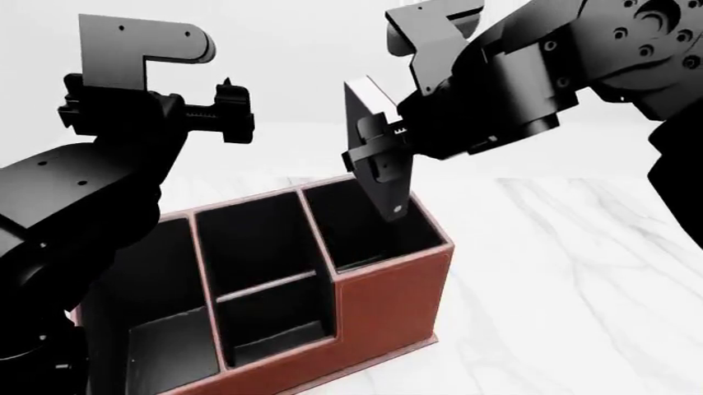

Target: Pick up the book and place it in the right compartment of the caddy.

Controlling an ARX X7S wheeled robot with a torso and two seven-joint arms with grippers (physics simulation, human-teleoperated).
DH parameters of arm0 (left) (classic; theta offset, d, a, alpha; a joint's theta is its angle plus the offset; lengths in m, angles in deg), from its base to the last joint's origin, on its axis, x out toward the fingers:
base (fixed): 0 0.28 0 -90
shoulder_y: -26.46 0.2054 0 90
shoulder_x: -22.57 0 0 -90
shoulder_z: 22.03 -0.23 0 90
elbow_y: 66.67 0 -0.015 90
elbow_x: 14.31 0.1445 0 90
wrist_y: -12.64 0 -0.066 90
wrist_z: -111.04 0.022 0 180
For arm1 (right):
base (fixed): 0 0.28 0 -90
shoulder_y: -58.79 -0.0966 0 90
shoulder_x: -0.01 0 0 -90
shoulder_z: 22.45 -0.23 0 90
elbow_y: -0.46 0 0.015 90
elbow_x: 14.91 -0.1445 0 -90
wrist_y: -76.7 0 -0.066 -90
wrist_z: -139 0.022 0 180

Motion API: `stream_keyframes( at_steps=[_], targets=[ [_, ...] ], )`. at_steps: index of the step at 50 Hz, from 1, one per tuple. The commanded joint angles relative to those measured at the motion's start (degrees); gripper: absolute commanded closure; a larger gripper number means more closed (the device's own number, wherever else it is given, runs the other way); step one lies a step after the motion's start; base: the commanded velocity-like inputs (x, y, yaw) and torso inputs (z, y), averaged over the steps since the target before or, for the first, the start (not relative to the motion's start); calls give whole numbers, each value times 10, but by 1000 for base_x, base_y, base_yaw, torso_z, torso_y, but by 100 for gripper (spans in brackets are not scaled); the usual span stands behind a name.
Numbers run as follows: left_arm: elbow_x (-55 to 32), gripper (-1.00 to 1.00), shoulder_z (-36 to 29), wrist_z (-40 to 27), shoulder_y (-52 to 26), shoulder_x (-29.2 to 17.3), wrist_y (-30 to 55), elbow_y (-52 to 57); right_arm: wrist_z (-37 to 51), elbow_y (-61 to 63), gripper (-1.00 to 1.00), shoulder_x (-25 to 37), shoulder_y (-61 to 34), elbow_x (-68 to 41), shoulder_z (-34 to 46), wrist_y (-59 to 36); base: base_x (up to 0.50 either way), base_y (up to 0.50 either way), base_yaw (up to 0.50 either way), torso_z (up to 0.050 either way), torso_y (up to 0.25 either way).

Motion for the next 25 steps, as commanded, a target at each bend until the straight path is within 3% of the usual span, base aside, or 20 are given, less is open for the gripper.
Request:
stream_keyframes(
  at_steps=[1,25],
  targets=[
    [-2,-100,-1,-2,-1,-1,1,-1,-1,8,100,0,10,27,-7,2,0,0,0,0,0],
    [-6,-100,-3,-5,-1,-3,-1,-1,-86,-16,100,-10,56,94,12,27,0,0,0,1,1]
  ],
)
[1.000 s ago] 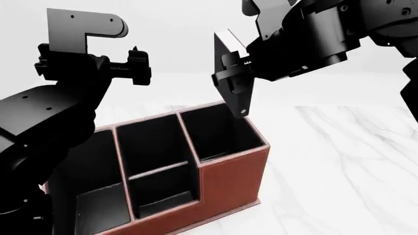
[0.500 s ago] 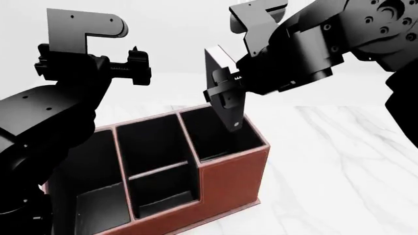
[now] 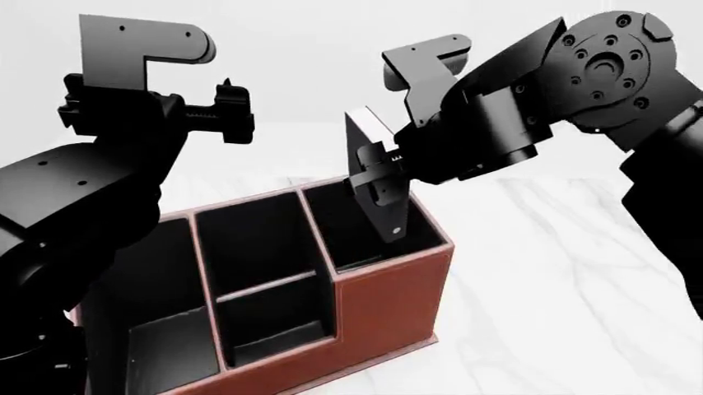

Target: Pick up the book and place it in the right compartment of the caddy.

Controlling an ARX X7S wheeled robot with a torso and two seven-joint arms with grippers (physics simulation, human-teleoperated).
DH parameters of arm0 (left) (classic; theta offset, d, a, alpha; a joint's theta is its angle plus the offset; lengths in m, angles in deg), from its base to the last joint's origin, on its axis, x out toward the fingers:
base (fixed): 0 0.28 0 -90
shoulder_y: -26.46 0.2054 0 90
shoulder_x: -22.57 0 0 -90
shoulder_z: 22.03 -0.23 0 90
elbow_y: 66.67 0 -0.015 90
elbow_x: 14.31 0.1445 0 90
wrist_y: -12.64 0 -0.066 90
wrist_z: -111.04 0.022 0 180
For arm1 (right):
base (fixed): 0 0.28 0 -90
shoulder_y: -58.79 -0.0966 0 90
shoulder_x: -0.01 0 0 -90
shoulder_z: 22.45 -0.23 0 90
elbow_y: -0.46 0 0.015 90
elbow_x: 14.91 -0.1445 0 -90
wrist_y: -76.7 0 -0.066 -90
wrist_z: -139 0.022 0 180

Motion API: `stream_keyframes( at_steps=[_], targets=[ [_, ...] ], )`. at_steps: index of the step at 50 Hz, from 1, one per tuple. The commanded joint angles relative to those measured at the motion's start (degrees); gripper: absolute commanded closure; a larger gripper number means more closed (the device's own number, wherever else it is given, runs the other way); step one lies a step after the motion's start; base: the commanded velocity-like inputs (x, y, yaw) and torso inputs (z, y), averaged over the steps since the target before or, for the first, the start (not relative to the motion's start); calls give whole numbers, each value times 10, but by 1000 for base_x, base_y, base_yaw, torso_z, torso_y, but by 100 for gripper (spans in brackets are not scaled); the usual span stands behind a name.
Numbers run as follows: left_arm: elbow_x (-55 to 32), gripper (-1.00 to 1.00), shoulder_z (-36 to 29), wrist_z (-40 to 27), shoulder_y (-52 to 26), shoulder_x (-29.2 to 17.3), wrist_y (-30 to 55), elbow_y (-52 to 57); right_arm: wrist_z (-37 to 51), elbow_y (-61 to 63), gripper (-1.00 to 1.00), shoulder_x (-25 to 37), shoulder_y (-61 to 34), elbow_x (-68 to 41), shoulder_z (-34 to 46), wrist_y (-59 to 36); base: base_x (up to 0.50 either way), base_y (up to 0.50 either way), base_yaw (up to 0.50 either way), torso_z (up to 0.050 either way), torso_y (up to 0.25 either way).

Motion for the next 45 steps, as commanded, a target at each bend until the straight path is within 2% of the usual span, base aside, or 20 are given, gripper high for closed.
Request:
stream_keyframes(
  at_steps=[1,45],
  targets=[
    [-2,-100,0,-2,0,-1,-1,0,-47,-13,100,-8,16,55,-5,14,0,0,0,0,0],
    [-11,-100,0,-11,-1,-2,1,-3,-231,-152,100,-82,99,218,81,106,0,0,1,0,1]
  ],
)
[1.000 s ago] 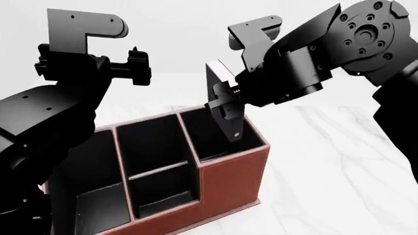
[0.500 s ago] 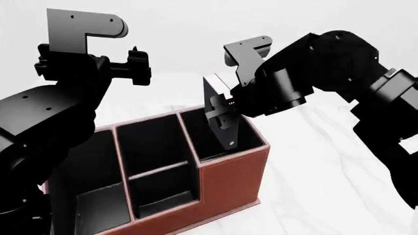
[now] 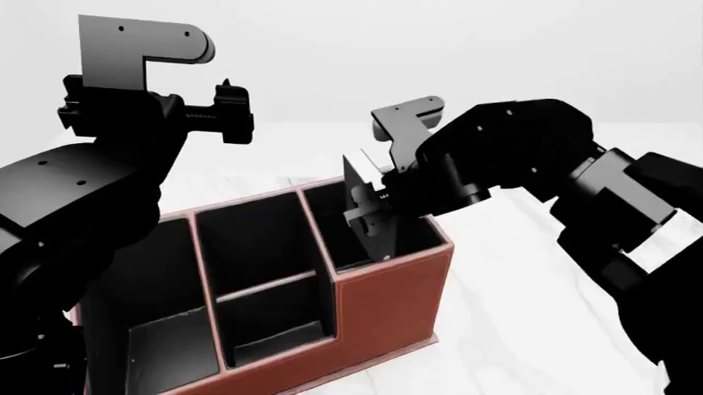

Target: Pick up the book and place it in the right compartment of the caddy.

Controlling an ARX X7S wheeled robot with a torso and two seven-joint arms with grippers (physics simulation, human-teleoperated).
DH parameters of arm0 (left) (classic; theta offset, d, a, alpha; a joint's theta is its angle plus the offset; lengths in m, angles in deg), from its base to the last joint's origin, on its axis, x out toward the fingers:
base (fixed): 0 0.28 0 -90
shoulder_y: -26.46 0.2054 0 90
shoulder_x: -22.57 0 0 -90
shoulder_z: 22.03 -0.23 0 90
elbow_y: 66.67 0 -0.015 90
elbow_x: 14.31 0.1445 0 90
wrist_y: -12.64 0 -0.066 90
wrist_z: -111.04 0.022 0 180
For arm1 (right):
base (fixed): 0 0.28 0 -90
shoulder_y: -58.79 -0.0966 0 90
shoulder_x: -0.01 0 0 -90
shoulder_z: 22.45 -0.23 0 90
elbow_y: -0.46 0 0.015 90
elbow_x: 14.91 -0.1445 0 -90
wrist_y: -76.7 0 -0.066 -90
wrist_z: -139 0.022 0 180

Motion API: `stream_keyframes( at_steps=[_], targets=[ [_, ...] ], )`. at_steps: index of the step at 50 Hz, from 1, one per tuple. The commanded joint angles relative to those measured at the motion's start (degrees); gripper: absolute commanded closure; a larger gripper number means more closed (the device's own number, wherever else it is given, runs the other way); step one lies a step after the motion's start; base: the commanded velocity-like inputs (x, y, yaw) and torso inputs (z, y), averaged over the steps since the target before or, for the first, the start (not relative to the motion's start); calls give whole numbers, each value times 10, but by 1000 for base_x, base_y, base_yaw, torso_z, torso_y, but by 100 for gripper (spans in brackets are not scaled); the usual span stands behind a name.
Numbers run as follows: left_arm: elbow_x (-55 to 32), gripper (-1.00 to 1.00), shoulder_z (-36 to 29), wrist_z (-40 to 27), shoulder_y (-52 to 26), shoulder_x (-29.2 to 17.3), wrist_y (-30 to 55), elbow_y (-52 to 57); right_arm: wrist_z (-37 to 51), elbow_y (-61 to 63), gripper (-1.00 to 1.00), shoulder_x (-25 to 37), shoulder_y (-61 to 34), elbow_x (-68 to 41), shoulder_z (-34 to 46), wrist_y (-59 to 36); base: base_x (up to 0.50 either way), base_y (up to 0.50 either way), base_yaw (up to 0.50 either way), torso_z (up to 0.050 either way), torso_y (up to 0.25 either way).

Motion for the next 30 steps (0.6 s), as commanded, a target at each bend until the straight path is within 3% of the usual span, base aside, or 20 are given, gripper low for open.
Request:
stream_keyframes(
  at_steps=[1,25,26,30],
  targets=[
    [-3,-100,0,-3,0,0,1,-1,-53,-51,100,-23,23,71,7,25,0,3,7,0,0],
    [-6,-100,-2,-7,-1,-2,1,-1,-69,-74,100,-34,36,101,30,38,5,3,8,-1,0],
    [-6,-100,-2,-7,-1,-2,1,-1,-71,-74,-100,-32,32,95,23,38,14,0,7,0,0],
    [-6,-100,-3,-7,-2,-3,0,-1,-53,-49,-100,-19,25,85,15,33,0,0,0,0,0]
  ],
)
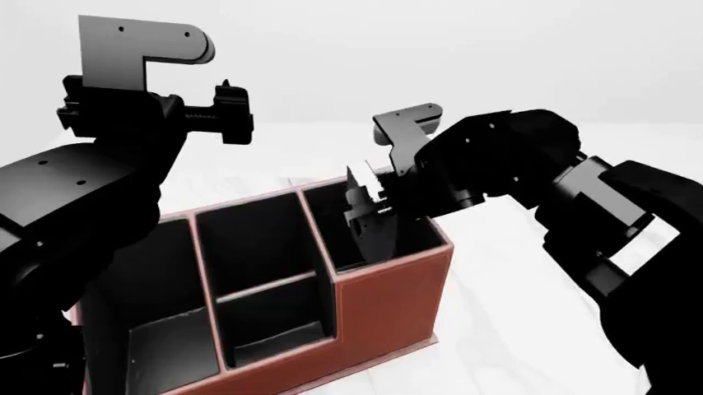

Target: Pick up the book and place it in the right compartment of the caddy.

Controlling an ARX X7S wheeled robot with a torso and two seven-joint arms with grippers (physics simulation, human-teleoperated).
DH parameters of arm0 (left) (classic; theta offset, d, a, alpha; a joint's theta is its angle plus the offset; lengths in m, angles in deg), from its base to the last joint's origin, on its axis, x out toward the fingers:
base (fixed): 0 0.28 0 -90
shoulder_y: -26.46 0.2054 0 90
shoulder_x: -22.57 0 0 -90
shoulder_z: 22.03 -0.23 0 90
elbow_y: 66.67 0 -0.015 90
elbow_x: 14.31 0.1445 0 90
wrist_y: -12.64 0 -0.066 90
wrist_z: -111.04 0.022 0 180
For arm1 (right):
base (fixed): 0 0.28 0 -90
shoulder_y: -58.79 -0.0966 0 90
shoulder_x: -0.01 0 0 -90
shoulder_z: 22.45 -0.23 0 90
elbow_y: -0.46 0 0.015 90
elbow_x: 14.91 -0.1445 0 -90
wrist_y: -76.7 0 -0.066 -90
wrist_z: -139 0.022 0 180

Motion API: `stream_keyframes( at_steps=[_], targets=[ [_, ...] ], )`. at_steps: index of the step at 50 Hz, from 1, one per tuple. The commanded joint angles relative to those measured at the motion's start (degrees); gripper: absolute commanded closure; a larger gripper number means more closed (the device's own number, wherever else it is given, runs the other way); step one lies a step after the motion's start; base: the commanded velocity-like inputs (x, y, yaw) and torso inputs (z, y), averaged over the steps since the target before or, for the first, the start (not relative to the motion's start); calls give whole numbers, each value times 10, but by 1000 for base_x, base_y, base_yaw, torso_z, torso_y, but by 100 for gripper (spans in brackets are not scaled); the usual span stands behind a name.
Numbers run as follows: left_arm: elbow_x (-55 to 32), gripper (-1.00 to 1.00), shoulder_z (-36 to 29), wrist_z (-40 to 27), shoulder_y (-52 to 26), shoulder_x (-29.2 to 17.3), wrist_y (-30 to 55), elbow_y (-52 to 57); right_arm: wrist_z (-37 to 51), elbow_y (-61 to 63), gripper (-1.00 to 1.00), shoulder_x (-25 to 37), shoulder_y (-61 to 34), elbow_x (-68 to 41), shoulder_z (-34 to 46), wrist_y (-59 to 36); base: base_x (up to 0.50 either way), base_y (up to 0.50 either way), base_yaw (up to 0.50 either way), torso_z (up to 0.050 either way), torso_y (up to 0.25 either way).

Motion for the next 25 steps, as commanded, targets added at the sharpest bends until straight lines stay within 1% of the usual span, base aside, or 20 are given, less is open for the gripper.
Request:
stream_keyframes(
  at_steps=[1,11,19,20,21,22,25],
  targets=[
    [-1,-100,-2,-1,0,-1,-1,0,25,11,-100,7,9,40,-9,0,0,0,0,0,0],
    [-2,-100,-2,-4,-1,-2,-1,0,81,82,-100,41,-25,17,-34,-11,0,0,0,0,0],
    [-3,-100,-2,-5,-1,-2,-1,-1,162,166,-100,82,-99,-35,-84,-33,0,0,0,0,0],
    [-3,-100,-3,-6,-1,-2,0,-1,185,177,-100,91,-116,-55,-97,-41,0,0,0,0,0],
    [-4,-100,-3,-6,-1,-2,0,-1,186,179,-100,91,-116,-56,-98,-41,0,0,0,0,0],
    [-4,-100,-2,-7,-1,-2,0,-1,203,200,-100,103,-140,-70,-112,-45,0,0,0,0,0],
    [-5,-100,-2,-8,-1,-2,1,-1,237,224,-100,120,-170,-105,-134,-57,0,0,0,0,0]
  ],
)
